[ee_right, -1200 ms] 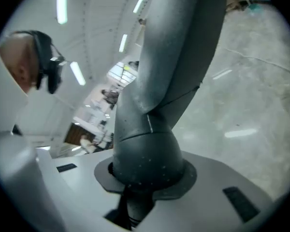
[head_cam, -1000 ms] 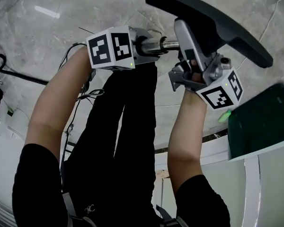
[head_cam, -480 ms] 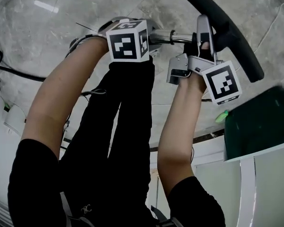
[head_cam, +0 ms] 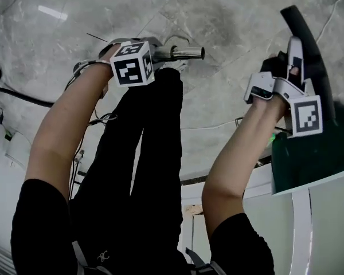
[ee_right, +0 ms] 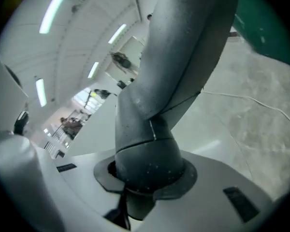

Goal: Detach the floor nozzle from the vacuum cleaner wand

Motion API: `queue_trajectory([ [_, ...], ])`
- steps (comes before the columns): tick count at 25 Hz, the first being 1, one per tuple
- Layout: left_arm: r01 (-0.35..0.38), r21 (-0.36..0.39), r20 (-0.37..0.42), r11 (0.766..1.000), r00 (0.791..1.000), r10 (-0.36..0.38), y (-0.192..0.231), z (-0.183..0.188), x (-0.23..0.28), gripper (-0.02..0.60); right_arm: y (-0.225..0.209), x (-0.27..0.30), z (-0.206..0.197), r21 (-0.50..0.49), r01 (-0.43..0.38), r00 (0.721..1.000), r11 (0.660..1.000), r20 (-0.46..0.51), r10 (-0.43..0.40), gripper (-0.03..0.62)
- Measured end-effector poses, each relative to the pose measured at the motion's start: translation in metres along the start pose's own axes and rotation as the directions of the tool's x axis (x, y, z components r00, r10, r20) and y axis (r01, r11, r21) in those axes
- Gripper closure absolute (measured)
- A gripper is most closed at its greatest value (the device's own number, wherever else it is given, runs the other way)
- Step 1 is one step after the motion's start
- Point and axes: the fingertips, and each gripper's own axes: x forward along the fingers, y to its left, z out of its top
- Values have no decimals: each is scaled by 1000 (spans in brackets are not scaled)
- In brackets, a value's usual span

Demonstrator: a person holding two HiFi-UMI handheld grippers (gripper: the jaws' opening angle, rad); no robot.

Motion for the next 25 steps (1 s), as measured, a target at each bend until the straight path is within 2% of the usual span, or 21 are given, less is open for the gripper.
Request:
queue_trajectory([
  [2, -15, -54, -6, 998, 1000, 14, 8, -20, -3, 509, 24, 5, 22, -159, -157, 987, 975, -7, 158, 476],
  [4, -49, -86, -23, 995, 999, 47, 21, -32, -2, 508, 36, 7, 5, -217, -229, 973, 949, -69, 219, 477],
  [6, -76, -90, -35, 993, 997, 73, 29, -41, 5, 508, 34, 4, -19, -206, -253, 966, 945, -114, 234, 476],
  [9, -121, -101, -42, 988, 992, 117, 59, -50, 19, 506, 25, 7, -48, -137, -276, 957, 951, -135, 258, 476],
  [12, -223, -150, -83, 963, 974, 212, 109, -71, 40, 491, 20, 20, -81, -91, -323, 937, 942, -171, 305, 476],
  [14, -297, -159, -126, 942, 952, 278, 141, -82, 55, 486, 17, 28, -99, -100, -347, 923, 932, -210, 322, 476],
  [18, -427, -168, -190, 889, 898, 396, 177, -90, 81, 478, 2, 29, -118, -159, -341, 914, 926, -286, 288, 476],
  [22, -549, -209, -215, 810, 833, 509, 209, -103, 91, 450, -10, 41, -126, -175, -329, 907, 928, -333, 259, 476],
  [24, -609, -230, -227, 759, 792, 567, 222, -107, 87, 449, -12, 43, -126, -182, -318, 910, 931, -333, 246, 476],
  [25, -625, -239, -231, 743, 780, 582, 223, -108, 87, 437, -16, 43, -126, -186, -306, 915, 934, -330, 234, 476],
])
